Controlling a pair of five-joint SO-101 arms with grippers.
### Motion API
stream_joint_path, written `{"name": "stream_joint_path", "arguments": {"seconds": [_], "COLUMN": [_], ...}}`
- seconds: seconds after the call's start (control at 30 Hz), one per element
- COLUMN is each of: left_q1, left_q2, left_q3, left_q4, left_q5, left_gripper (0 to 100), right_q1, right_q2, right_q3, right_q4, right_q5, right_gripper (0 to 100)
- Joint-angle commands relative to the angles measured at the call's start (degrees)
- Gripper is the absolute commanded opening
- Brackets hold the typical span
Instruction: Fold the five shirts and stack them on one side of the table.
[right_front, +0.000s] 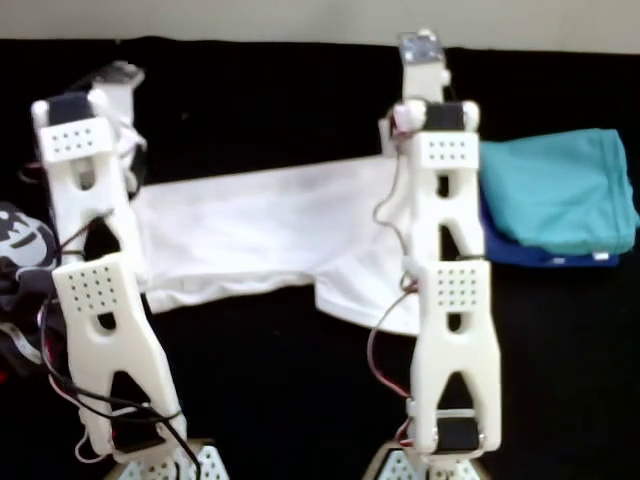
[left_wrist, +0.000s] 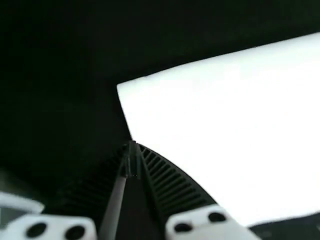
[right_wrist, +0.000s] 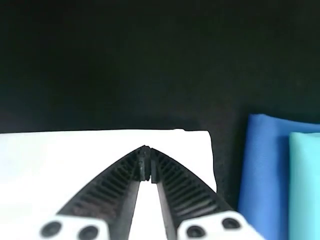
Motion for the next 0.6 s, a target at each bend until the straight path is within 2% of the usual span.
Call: {"name": "stream_joint_path", "arguments": {"seconds": [0.0, 0.1, 0.27, 0.47, 0.57], "left_q1": [1.01, 1.01, 1.19, 1.54, 2.51], "left_q2": [-3.30, -10.15, -26.77, -37.93, -42.15], "left_q3": [-4.18, 5.49, 33.10, 65.71, 79.87], "left_q4": [2.73, 2.81, 2.11, -14.59, -22.86], "left_q5": [0.62, 0.62, 0.00, 0.00, 0.00], "left_gripper": [1, 1, 1, 1, 1], "right_q1": [-1.71, -2.68, -2.86, -5.41, -6.20], "right_q2": [-2.77, -2.86, -5.49, -14.46, -20.53], "right_q3": [-8.13, -11.74, -12.18, -11.82, -5.05], "right_q4": [5.32, 10.42, 13.32, 13.49, 13.49], "right_q5": [-0.18, -0.18, -0.18, -0.18, -0.18], "right_gripper": [0.5, 0.5, 0.5, 0.5, 0.5]}}
